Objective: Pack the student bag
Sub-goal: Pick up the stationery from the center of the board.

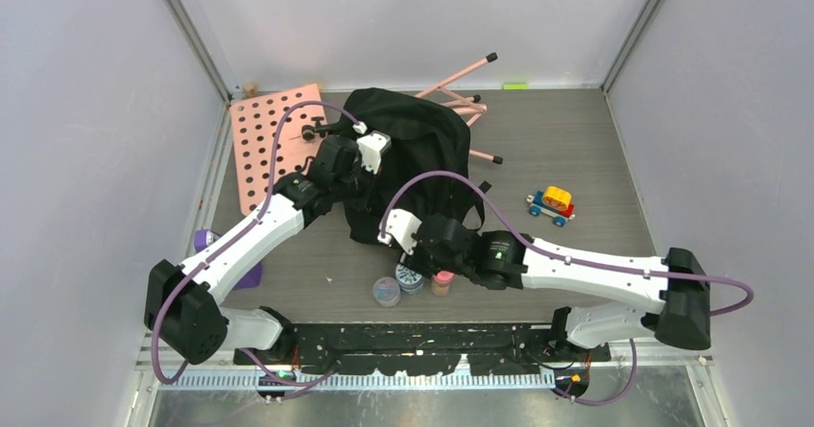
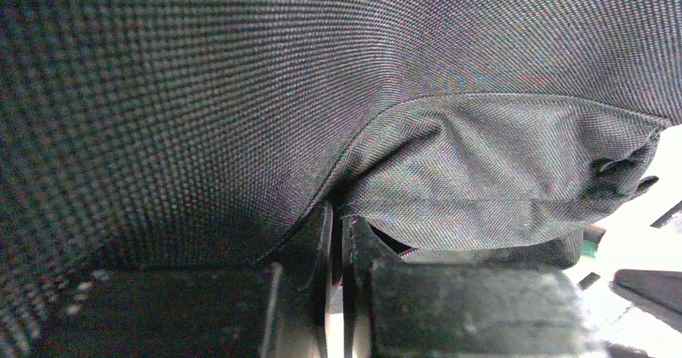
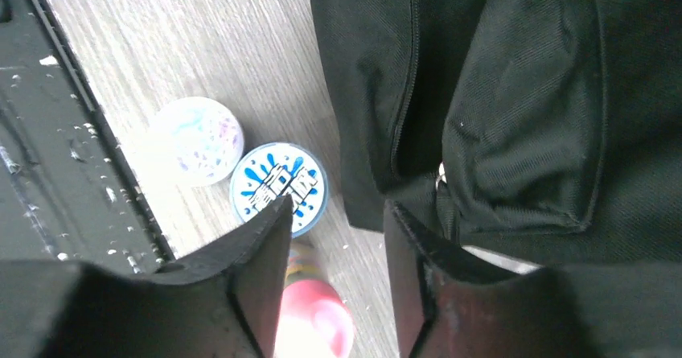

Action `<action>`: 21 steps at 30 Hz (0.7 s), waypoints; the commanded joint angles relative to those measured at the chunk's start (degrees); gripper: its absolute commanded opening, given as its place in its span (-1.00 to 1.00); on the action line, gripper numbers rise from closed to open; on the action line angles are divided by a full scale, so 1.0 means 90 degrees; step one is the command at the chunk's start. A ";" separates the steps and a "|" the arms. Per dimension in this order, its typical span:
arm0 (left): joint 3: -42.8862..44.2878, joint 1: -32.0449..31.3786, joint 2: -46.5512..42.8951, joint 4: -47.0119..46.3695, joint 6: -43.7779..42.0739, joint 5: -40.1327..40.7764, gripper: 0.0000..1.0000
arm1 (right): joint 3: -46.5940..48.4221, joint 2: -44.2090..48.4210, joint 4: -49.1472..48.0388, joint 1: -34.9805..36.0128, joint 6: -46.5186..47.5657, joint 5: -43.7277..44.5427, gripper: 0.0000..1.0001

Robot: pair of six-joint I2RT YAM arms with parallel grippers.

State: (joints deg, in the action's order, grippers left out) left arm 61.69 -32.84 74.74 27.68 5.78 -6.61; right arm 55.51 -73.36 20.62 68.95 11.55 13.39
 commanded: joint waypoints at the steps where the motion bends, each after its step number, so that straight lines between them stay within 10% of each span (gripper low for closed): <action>1: 0.0039 0.0114 0.0053 -0.0325 0.0005 -0.0138 -1.00 | 0.0548 0.0631 0.0386 0.0142 -0.1344 0.0279 0.29; 21: 0.0033 0.0114 -0.0034 -0.0273 -0.0008 -0.0106 -1.00 | 0.0500 0.0673 0.2453 0.0274 -0.6423 0.1281 0.43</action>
State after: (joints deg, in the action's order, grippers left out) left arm 61.69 -32.49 74.81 27.49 5.48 -7.35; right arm 59.51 -65.69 40.42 70.39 -36.93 21.71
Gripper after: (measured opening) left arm 0.035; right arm 0.714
